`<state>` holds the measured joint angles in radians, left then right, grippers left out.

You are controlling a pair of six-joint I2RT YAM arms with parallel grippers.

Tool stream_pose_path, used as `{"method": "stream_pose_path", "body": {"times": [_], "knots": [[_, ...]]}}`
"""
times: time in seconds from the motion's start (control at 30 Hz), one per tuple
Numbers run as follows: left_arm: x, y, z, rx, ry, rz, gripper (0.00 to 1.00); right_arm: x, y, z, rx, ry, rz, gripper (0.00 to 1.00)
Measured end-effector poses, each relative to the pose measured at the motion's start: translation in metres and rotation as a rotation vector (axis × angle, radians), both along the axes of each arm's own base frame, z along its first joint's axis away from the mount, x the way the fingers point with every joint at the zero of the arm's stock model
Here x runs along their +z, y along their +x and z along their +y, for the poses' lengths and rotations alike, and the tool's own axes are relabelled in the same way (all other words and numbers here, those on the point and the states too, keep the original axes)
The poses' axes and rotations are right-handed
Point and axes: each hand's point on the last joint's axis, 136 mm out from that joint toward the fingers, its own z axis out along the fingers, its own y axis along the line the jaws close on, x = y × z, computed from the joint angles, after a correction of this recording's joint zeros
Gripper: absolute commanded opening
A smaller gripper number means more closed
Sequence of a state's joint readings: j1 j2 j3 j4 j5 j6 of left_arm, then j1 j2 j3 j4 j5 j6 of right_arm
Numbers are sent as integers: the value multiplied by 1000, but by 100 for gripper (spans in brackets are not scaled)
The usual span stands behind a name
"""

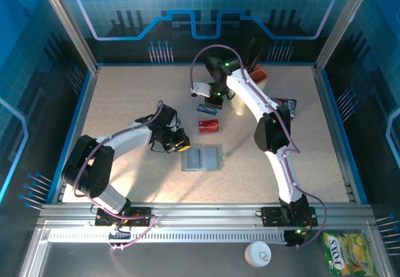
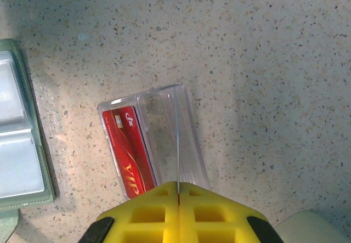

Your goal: Take the credit cards out of the card holder

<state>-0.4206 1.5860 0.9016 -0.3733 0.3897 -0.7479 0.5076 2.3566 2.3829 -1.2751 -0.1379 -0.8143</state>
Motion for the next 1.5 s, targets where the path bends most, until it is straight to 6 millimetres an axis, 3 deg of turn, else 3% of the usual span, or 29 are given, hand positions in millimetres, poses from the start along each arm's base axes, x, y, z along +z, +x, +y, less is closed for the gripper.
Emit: {"method": "stream_pose_path", "body": {"times": [0.57, 0.87, 1.07, 1.27, 1.5], "knots": [[-1, 0, 0, -13, 1, -4, 13, -12, -14, -7, 18, -38, 70, 0], [-1, 0, 0, -13, 0, -4, 13, -37, -18, -6, 21, -62, 130, 2], [-1, 0, 0, -13, 0, -4, 13, -43, -19, -5, 17, -58, 149, 21], [-1, 0, 0, -13, 0, -4, 13, -44, -16, -5, 5, -62, 140, 25], [0, 0, -1, -14, -3, -4, 13, -46, 2, -8, -32, -87, 57, 28]]}}
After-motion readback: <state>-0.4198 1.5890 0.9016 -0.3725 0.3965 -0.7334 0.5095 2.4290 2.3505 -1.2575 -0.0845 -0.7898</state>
